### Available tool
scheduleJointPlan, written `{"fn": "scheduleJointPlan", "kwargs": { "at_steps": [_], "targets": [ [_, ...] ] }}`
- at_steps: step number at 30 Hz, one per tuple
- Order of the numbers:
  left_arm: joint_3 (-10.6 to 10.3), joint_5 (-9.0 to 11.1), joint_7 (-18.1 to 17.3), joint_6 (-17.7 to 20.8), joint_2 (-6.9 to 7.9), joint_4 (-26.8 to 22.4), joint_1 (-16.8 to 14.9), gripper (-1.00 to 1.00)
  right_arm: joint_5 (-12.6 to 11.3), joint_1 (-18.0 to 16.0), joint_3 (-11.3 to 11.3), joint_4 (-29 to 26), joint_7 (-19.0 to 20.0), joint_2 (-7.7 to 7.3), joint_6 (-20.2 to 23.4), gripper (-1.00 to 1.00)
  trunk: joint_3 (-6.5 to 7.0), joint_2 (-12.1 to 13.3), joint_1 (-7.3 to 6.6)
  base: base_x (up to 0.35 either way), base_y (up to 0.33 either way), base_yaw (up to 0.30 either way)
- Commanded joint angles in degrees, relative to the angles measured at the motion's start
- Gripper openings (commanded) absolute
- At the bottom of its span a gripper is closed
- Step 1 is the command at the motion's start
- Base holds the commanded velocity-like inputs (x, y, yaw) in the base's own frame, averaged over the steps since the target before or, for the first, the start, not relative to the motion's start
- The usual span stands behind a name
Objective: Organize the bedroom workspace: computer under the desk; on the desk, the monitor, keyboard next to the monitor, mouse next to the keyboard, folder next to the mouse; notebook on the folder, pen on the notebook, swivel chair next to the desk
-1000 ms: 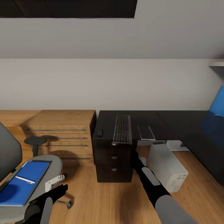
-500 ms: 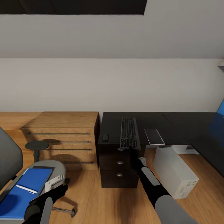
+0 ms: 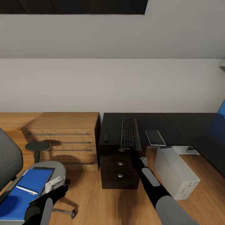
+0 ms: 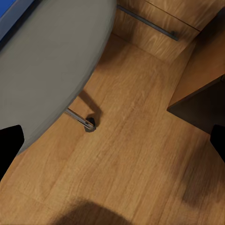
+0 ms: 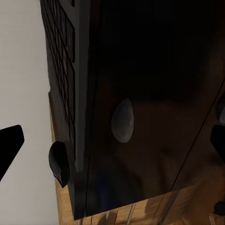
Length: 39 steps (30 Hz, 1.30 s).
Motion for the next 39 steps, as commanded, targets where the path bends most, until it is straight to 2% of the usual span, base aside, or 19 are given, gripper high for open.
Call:
{"fn": "scheduleJointPlan", "kwargs": {
  "at_steps": [1, 27, 30, 33, 39],
  "targets": [
    [0.1, 0.6, 0.4, 0.2, -0.04, -0.1, 0.0, 1.00, -0.5, 0.0, 0.1, 0.0, 0.2, -0.03, -0.1, 1.00, -0.05, 0.0, -0.01, 0.000, 0.000, 0.000],
    [0.1, 0.6, 0.4, 0.2, -0.04, -0.1, 0.0, 1.00, -0.1, 0.0, -0.2, -0.4, 0.5, -0.39, -0.3, 1.00, -0.05, 0.0, -0.01, 0.000, 0.000, 0.000],
    [0.1, 0.6, 0.4, 0.2, -0.04, -0.1, 0.0, 1.00, -0.2, 0.0, -0.3, -0.4, 1.6, -0.40, -0.2, 1.00, -0.05, 0.0, -0.01, 0.000, 0.000, 0.000],
    [0.1, 0.6, 0.3, 0.2, -0.04, -0.1, 0.0, 1.00, -0.2, 0.0, -0.4, -0.5, 4.5, -0.50, 0.0, 1.00, -0.05, 0.0, -0.01, 0.000, 0.000, 0.000],
    [0.1, 0.6, 0.3, 0.2, -0.04, -0.1, 0.0, 1.00, -0.2, 0.0, -0.4, -0.5, 5.0, -0.76, -0.1, 1.00, -0.05, 0.0, -0.01, 0.000, 0.000, 0.000]
  ]
}}
